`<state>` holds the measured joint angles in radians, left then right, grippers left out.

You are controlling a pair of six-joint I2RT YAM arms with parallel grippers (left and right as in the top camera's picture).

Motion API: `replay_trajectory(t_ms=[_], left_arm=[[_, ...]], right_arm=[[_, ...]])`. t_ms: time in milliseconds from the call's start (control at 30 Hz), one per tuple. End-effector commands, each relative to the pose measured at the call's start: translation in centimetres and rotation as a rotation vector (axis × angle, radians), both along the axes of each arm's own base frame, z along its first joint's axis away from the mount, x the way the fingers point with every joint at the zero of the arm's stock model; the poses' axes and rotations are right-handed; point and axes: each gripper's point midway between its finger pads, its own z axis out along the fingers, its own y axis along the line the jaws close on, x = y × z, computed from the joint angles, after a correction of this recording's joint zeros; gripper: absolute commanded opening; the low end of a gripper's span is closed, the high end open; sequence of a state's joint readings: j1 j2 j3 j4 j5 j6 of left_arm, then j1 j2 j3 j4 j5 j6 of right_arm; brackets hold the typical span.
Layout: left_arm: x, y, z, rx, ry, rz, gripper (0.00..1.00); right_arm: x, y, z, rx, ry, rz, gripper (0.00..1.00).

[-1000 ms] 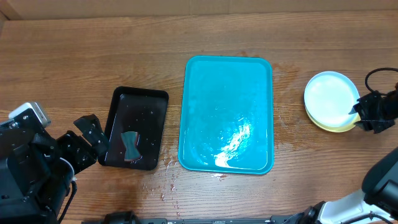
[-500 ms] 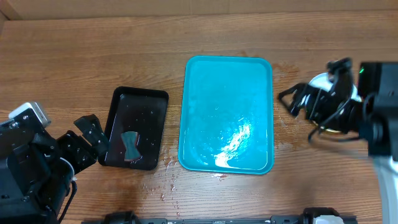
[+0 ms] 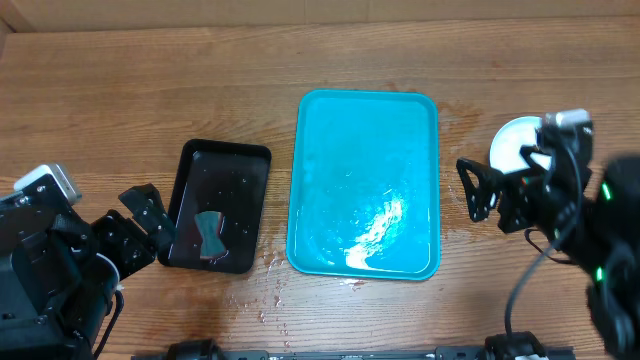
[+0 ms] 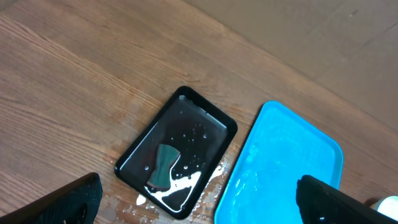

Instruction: Clean dirty plates on tray and stack at the side

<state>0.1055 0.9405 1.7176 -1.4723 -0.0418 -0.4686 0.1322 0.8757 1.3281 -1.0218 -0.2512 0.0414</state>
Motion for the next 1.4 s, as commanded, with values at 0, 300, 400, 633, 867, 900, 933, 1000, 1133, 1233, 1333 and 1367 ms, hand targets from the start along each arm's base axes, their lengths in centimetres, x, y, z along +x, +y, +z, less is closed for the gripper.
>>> replay_trajectory(t_ms=[0, 300, 400, 633, 867, 900, 933, 1000, 1133, 1233, 1333, 1367], left_arm=[[-0.1, 0.4, 0.4, 0.011, -0.013, 0.021, 1.00], [-0.1, 0.4, 0.4, 0.011, -0.013, 0.021, 1.00], [-0.1, 0.4, 0.4, 0.011, -0.013, 0.021, 1.00], [-0.1, 0.4, 0.4, 0.011, -0.013, 0.021, 1.00], [-0.1, 0.4, 0.4, 0.011, -0.013, 0.021, 1.00], [-0.1, 0.4, 0.4, 0.011, -0.013, 0.021, 1.00], [-0.1, 0.4, 0.4, 0.011, -0.013, 0.021, 1.00], [-0.1, 0.4, 0.4, 0.011, -0.013, 0.021, 1.00], [-0.1, 0.4, 0.4, 0.011, -0.013, 0.021, 1.00], [-0.1, 0.4, 0.4, 0.011, -0.013, 0.021, 1.00], [-0.1, 0.4, 0.4, 0.011, -0.013, 0.021, 1.00], [-0.1, 0.4, 0.4, 0.011, -0.013, 0.021, 1.00]], right_arm=[[-0.8, -0.7, -0.7, -0.097, -0.201, 0.012, 1.00], [-1.8, -1.3, -12.2, -0.074, -0.364, -0.013, 1.00], [-2.0, -1.0, -14.9, -0.022, -0.399, -0.013, 1.00], [-1.7, -1.0, -18.3, 0.059, -0.430, -0.041, 1.00], [-1.1, -0.9, -17.9, 0.072, -0.529, -0.040, 1.00], [-1.0, -1.0, -17.9, 0.071, -0.528, -0.043, 1.00], [-1.0, -1.0, -18.0, 0.070, -0.523, -0.042, 1.00], [-1.0, -1.0, -18.4, 0.068, -0.505, -0.042, 1.00], [-1.0, -1.0, -18.4, 0.068, -0.506, -0.042, 1.00], [-1.0, -1.0, -18.4, 0.068, -0.506, -0.042, 1.00], [-1.0, -1.0, -18.4, 0.068, -0.506, -0.042, 1.00], [-1.0, -1.0, -18.4, 0.068, -0.506, -0.042, 1.00]])
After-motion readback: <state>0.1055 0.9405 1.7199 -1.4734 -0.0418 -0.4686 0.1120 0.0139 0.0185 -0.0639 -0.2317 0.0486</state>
